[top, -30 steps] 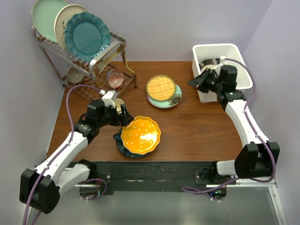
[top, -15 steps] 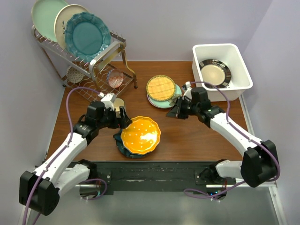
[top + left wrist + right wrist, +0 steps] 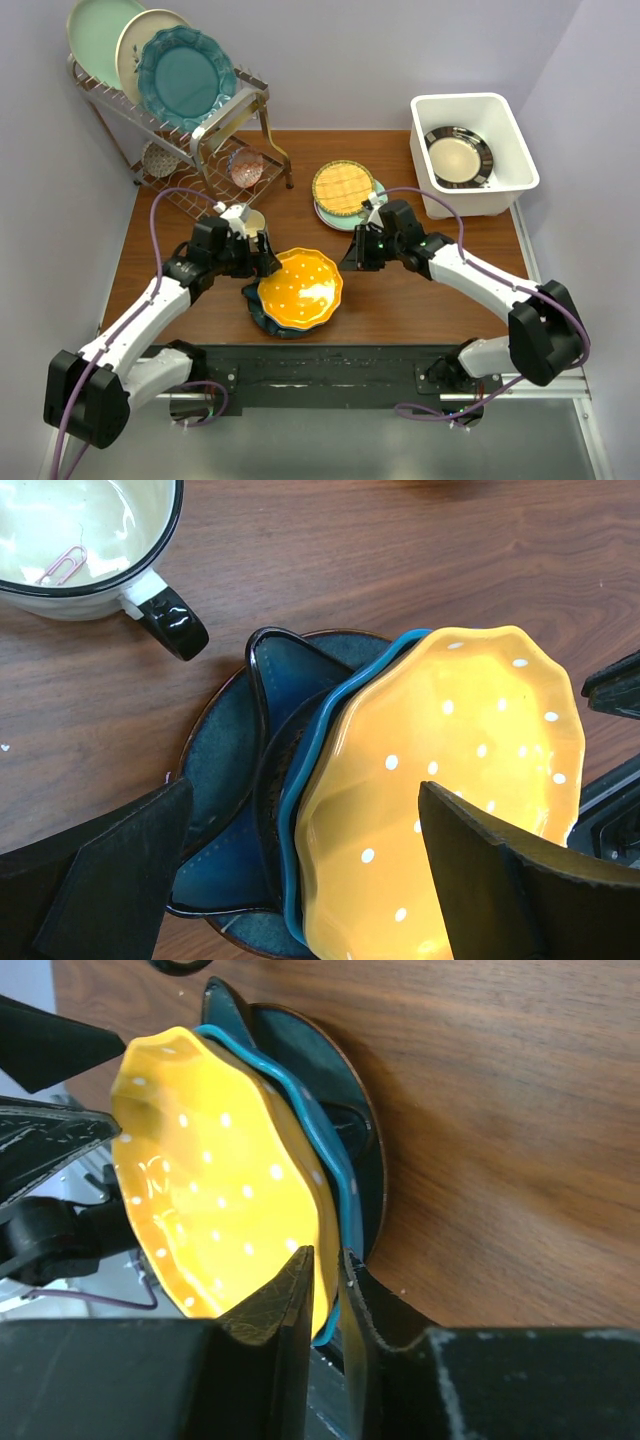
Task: Place the plates into the plastic bin on the countertop
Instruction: Pick up the plate from the corner of the board.
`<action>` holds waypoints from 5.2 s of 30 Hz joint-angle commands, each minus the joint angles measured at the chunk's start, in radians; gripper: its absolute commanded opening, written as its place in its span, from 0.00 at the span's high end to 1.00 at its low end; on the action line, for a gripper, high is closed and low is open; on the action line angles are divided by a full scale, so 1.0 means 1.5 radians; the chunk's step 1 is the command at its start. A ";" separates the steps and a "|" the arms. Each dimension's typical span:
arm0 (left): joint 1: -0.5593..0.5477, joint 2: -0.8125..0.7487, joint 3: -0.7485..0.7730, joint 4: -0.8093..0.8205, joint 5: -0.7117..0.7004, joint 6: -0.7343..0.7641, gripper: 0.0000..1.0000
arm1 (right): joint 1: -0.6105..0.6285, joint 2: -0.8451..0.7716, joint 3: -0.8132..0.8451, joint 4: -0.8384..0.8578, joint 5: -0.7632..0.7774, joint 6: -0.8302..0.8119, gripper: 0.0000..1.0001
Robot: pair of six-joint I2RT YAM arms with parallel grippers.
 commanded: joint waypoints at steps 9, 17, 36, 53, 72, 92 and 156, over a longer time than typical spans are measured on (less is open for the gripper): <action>-0.005 0.027 0.007 0.014 0.017 -0.006 0.02 | 0.014 -0.001 -0.007 -0.001 0.021 -0.011 0.60; -0.006 0.036 0.008 0.017 0.019 -0.005 0.02 | 0.036 0.045 0.014 -0.014 0.012 -0.025 0.62; -0.006 0.035 0.009 0.012 0.015 -0.002 0.02 | 0.054 0.023 0.052 -0.074 0.071 -0.034 0.93; -0.006 0.035 0.007 0.014 0.016 -0.002 0.02 | 0.053 0.002 0.076 -0.104 0.101 -0.049 0.77; -0.007 0.014 0.011 0.018 0.034 0.003 0.35 | 0.054 0.014 0.069 -0.087 0.095 -0.044 0.85; -0.007 -0.035 0.000 0.063 0.089 0.001 0.37 | 0.053 -0.089 0.119 -0.158 0.138 -0.055 0.98; -0.061 0.086 -0.005 0.078 0.067 -0.008 0.81 | 0.024 -0.024 0.030 -0.044 0.031 -0.033 1.00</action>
